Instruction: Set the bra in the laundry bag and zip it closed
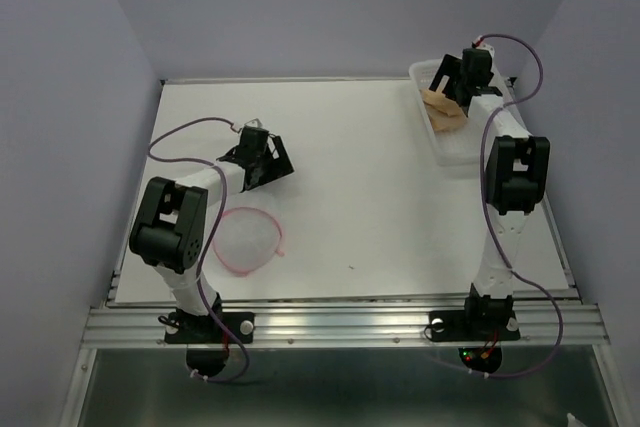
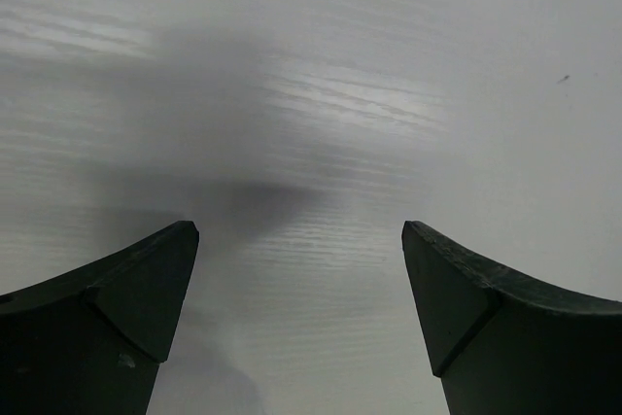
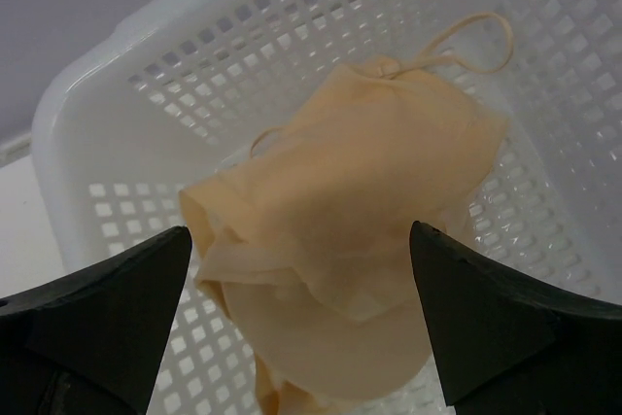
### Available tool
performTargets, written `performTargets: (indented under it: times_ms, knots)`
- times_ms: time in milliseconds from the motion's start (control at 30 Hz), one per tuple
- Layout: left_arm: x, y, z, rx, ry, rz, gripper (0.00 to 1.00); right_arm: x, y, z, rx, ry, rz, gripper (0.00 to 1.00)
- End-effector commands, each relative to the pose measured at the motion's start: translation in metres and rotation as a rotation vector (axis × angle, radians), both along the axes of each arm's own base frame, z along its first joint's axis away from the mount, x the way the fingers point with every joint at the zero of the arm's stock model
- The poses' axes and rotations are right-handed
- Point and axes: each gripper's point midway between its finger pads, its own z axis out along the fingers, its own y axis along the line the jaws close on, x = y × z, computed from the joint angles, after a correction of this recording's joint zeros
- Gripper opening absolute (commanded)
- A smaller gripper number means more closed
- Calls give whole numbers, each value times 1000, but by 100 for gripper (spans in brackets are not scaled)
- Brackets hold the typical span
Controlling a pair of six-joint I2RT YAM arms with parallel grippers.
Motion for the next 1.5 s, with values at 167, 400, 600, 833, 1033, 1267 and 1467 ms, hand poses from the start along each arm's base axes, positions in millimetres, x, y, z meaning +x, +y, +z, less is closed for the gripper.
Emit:
performTargets:
  times_ms: [167, 400, 600, 833, 1033, 1267, 1467]
  knots:
    - [20, 12, 70, 18, -158, 50, 99, 30, -36, -30, -111, 40, -168, 100]
    - [45, -3, 167, -39, -347, -14, 99, 36, -25, -67, -75, 100, -115, 73]
    - [41, -2, 249, -64, -518, -33, 99, 37, -24, -19, -71, 25, -115, 1]
    - [21, 9, 265, -77, -563, 1, 99, 20, -11, 110, -54, -180, -41, 1]
    - [9, 17, 253, -69, -551, 22, 99, -34, 82, 192, -78, -293, 278, 1]
    - [-5, 19, 244, -89, -535, 26, 99, -114, 239, 182, -257, -267, 758, 1]
    - [-15, 43, 228, -61, -477, 174, 99, -151, 292, 76, -691, -11, 787, 15]
